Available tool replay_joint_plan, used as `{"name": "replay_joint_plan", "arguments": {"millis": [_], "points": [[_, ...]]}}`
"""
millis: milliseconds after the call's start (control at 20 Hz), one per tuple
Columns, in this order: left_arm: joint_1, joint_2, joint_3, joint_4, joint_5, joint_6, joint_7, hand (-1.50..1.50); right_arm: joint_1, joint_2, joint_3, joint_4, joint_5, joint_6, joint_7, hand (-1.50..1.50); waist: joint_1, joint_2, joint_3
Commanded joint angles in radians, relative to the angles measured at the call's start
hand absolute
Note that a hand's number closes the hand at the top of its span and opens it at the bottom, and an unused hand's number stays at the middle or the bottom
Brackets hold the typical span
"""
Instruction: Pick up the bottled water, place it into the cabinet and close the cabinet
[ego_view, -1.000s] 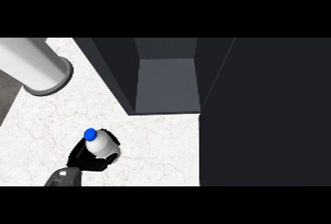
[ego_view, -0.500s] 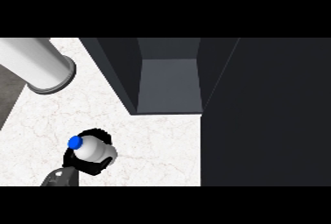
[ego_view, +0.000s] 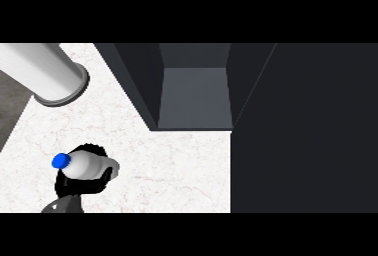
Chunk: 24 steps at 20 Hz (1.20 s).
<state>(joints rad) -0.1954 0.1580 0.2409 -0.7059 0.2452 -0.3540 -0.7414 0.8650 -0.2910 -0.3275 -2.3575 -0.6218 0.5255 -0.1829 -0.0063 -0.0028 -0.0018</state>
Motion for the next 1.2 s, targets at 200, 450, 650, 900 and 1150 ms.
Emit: {"name": "replay_joint_plan", "arguments": {"millis": [200, 450, 650, 900, 1150], "points": [[0.055, -0.076, -0.074, -0.294, 0.002, 0.097, 0.15, 1.5, 0.029, -0.035, -0.063, -0.183, -0.146, -0.057, 0.079, -1.5, 0.015, -0.005, 0.002], [0.073, -0.155, -0.23, -0.417, 0.033, 0.238, 0.242, 1.5, 0.059, -0.019, -0.062, -0.161, -0.153, -0.021, 0.048, -1.5, -0.008, -0.006, 0.001], [0.03, -0.157, -0.335, -0.507, 0.054, 0.378, 0.317, 1.5, 0.059, -0.008, -0.03, -0.181, -0.115, -0.021, 0.065, -1.5, -0.01, -0.002, 0.001], [-0.014, -0.158, -0.448, -0.611, 0.042, 0.563, 0.387, 1.5, 0.062, 0.01, -0.037, -0.162, -0.097, 0.011, 0.028, -1.5, -0.017, -0.003, 0.001], [-0.114, -0.158, -0.538, -0.639, 0.035, 0.755, 0.46, 1.5, 0.053, 0.007, -0.023, -0.195, -0.115, -0.021, 0.055, -1.5, -0.019, -0.002, 0.001]]}}
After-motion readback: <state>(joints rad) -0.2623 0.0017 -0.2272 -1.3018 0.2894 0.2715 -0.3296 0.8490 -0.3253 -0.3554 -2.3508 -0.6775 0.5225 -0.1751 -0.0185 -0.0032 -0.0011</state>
